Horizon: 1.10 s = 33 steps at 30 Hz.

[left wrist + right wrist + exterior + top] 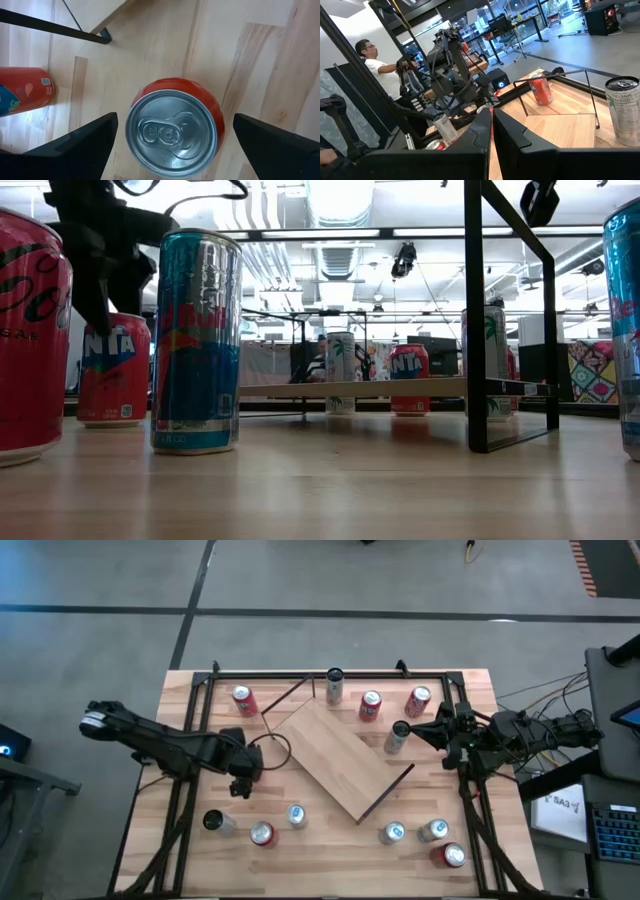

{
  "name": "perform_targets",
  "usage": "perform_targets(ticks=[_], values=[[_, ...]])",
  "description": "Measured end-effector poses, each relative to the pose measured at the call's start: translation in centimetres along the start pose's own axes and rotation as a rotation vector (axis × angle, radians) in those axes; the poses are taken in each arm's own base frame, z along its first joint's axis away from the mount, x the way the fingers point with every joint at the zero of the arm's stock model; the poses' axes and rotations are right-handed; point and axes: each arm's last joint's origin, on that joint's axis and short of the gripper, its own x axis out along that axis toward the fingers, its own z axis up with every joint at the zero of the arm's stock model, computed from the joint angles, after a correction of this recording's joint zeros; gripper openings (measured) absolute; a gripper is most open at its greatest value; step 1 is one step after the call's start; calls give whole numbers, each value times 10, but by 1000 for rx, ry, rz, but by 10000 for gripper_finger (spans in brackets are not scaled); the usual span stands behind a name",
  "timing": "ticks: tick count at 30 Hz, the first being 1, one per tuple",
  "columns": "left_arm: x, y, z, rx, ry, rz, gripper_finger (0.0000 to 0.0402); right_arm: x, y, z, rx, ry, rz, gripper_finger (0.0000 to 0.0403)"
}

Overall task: Place canned beverage on shelf
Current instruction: Put the bottom orange soda can on the shelf

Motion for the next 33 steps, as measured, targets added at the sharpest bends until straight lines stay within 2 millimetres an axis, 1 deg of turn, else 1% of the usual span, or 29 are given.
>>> perform_targets(ticks=[5, 18, 25, 28, 33], values=[[5, -2, 2, 8, 21, 10, 374, 0, 0, 0, 0, 0, 1, 9], [7, -3, 2, 29, 32, 18, 297, 0, 0, 0, 0, 0, 1, 9], [6, -3, 2, 50, 29, 13, 288, 0, 0, 0, 0, 0, 1, 9], [2, -3, 4, 64, 29, 3, 287, 0, 0, 0, 0, 0, 0, 9], [-18, 0, 15, 85, -20, -15, 286, 0, 0, 0, 0, 0, 1, 9]])
